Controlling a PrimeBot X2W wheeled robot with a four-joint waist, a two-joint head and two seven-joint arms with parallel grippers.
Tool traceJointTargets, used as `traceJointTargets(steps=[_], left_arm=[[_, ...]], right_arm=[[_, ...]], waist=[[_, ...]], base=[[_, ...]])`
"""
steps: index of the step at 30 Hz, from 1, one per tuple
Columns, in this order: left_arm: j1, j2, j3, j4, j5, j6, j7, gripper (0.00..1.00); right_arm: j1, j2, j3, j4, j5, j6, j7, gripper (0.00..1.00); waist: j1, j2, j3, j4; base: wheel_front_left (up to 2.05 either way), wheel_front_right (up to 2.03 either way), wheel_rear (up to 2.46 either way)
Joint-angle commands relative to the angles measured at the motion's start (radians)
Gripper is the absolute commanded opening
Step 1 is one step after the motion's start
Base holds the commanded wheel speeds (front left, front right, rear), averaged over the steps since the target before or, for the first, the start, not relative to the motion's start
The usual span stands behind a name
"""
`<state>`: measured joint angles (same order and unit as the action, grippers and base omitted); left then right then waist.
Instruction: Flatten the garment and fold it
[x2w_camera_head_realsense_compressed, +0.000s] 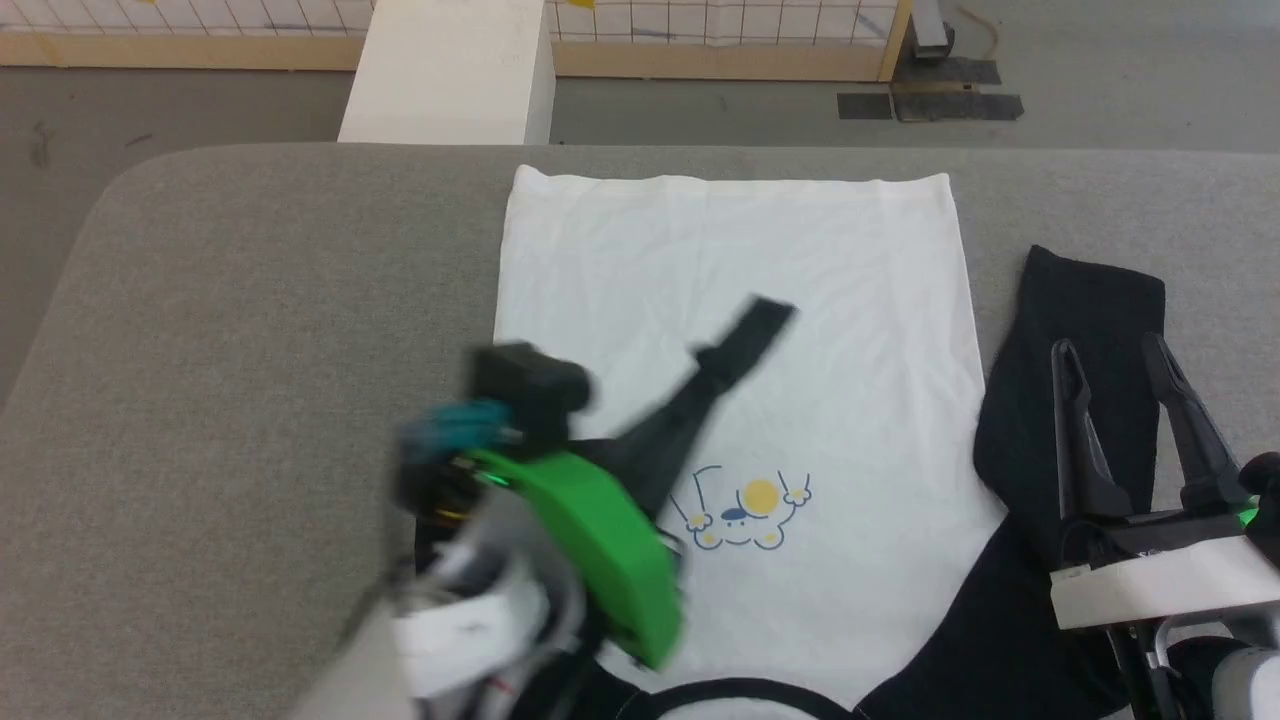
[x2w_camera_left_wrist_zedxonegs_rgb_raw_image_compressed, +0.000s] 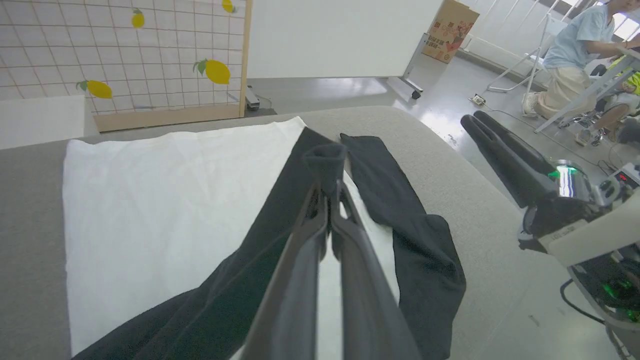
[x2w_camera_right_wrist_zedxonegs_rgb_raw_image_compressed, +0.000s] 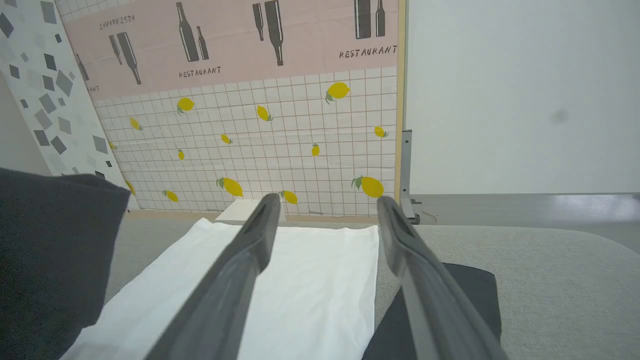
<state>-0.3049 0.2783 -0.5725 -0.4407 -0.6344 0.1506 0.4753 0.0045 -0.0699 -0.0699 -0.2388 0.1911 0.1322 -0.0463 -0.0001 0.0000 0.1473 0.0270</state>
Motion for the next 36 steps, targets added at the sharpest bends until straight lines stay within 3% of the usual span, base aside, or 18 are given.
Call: traceJointTargets(steps=[1, 9, 18, 19, 20, 24, 29, 31, 36], left_arm=[[-0.010, -0.034, -0.046, 0.049, 0.018, -0.015, -0.012, 0.00], [-0.023, -0.160, -0.235, 0.390, 0.054, -0.088, -0.052, 0.00], [-0.057, -0.212, -0.318, 0.656, 0.042, -0.146, -0.094, 0.00], [-0.059, -0.215, -0.327, 0.676, 0.035, -0.154, -0.090, 0.54], [-0.059, -0.217, -0.330, 0.687, 0.025, -0.156, -0.086, 1.00], [-0.056, -0.222, -0.318, 0.686, -0.036, -0.171, -0.079, 1.00], [-0.048, -0.211, -0.203, 0.584, -0.110, -0.162, -0.173, 1.00], [-0.040, -0.182, -0.133, 0.528, -0.121, -0.147, -0.234, 1.00], [-0.012, -0.058, 0.074, 0.436, -0.060, -0.062, -0.447, 1.00]], right_arm=[[0.010, 0.005, -0.003, -0.007, -0.005, -0.002, 0.004, 1.00], [-0.004, 0.002, 0.001, -0.005, -0.002, -0.002, 0.007, 1.00], [-0.005, 0.003, 0.009, 0.010, 0.000, -0.002, 0.004, 1.00], [-0.005, 0.003, 0.009, 0.012, 0.000, -0.002, 0.003, 1.00], [-0.004, 0.004, 0.009, 0.013, 0.000, -0.002, 0.003, 1.00], [0.003, 0.005, 0.003, 0.019, -0.001, -0.002, 0.001, 1.00], [0.012, 0.004, -0.003, 0.022, -0.002, -0.002, 0.006, 1.00], [0.013, 0.001, -0.007, 0.021, -0.001, -0.002, 0.010, 1.00], [-0.014, -0.005, -0.050, 0.033, -0.003, -0.002, 0.041, 1.00]], waist=[[0.0001, 0.0000, 0.011, -0.009], [0.0001, 0.0000, 0.038, -0.046], [0.0001, 0.0000, 0.039, -0.080], [0.0001, 0.0000, 0.038, -0.082], [0.0001, 0.0000, 0.036, -0.083], [0.0001, 0.0000, 0.025, -0.079], [0.0001, 0.0000, 0.011, -0.067], [0.0001, 0.0000, 0.010, -0.063], [0.0001, 0.0000, 0.033, -0.054]], base=[[0.00, 0.00, 0.00], [0.00, 0.00, 0.00], [0.00, 0.00, 0.00], [0.00, 0.00, 0.00], [0.00, 0.00, 0.00], [0.00, 0.00, 0.00], [0.00, 0.00, 0.00], [0.00, 0.00, 0.00], [0.00, 0.00, 0.00]])
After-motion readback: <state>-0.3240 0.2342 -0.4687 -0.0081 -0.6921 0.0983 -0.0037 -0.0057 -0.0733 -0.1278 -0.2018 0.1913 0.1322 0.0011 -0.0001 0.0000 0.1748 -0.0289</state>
